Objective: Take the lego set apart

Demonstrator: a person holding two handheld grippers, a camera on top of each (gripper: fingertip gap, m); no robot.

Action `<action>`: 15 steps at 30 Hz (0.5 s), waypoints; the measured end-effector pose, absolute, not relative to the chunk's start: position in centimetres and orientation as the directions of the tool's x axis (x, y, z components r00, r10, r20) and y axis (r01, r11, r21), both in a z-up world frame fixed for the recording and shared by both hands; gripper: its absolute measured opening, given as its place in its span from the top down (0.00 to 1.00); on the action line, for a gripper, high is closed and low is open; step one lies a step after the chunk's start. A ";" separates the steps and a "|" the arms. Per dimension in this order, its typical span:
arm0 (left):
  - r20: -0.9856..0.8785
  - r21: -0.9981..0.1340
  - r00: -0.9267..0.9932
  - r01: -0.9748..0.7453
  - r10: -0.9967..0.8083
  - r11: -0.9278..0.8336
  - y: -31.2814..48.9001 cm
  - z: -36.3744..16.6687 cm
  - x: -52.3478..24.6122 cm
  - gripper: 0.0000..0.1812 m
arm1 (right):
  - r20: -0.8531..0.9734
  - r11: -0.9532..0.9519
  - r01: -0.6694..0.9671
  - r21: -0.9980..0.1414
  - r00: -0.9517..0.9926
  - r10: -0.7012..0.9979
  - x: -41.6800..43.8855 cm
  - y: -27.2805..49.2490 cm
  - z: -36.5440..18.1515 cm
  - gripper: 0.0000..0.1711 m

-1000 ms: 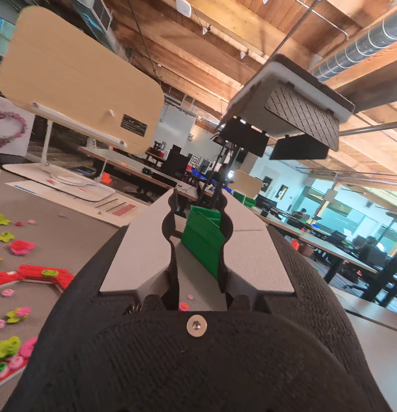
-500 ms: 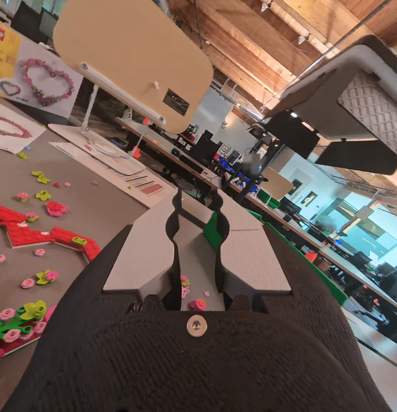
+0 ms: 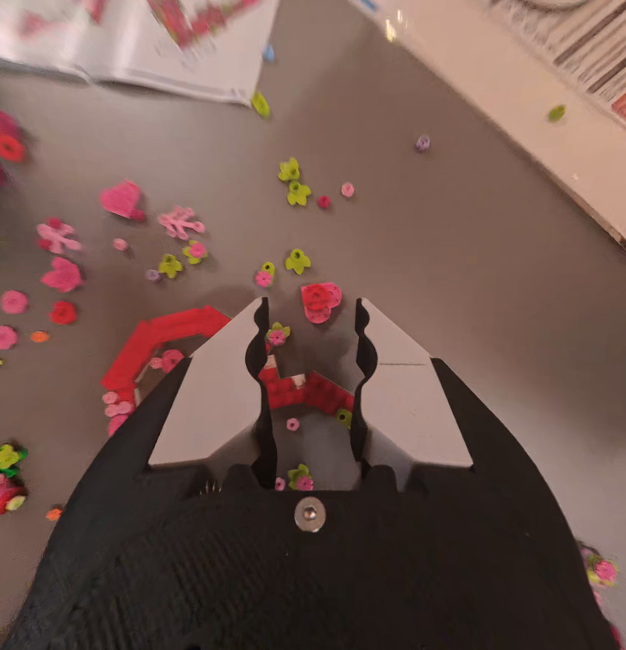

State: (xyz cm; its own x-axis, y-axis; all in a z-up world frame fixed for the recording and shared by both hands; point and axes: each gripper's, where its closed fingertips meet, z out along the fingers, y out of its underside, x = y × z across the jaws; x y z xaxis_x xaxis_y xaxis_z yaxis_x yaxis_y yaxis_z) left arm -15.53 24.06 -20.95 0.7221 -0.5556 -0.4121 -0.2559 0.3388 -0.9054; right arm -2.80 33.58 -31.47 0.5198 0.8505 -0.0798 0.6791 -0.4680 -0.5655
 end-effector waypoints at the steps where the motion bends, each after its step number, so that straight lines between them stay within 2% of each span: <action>1: -0.407 -0.907 0.722 -0.249 -0.559 0.339 24.0 -20.9 -15.6 0.64 | -0.060 -0.465 0.718 -0.518 0.511 0.857 -2.7 33.5 -32.3 0.72; 5: -0.377 -0.918 0.723 -0.211 -0.579 0.335 23.8 -20.6 -15.9 0.64 | 0.019 -0.391 0.782 -0.486 0.456 0.890 -3.2 33.8 -32.8 0.87; 9: -0.292 -0.948 0.730 -0.135 -0.618 0.289 23.6 -20.3 -16.4 0.68 | 0.153 -0.226 0.832 -0.506 0.345 0.926 -4.0 33.7 -31.8 0.87; 12: -0.155 -0.985 0.689 -0.054 -0.708 0.162 23.3 -20.6 -15.9 0.78 | 0.383 0.134 0.765 -0.630 0.156 0.910 -7.8 30.7 -27.7 0.87; 13: -0.086 -0.995 0.662 -0.023 -0.745 0.094 23.2 -20.9 -15.6 0.82 | 0.507 0.302 0.726 -0.617 0.074 0.859 -9.2 29.0 -26.4 0.87; 15: 0.106 -0.994 0.566 0.074 -0.818 -0.078 22.8 -21.2 -14.7 0.86 | 0.724 0.568 0.655 -0.499 -0.045 0.688 -11.1 25.8 -24.9 0.87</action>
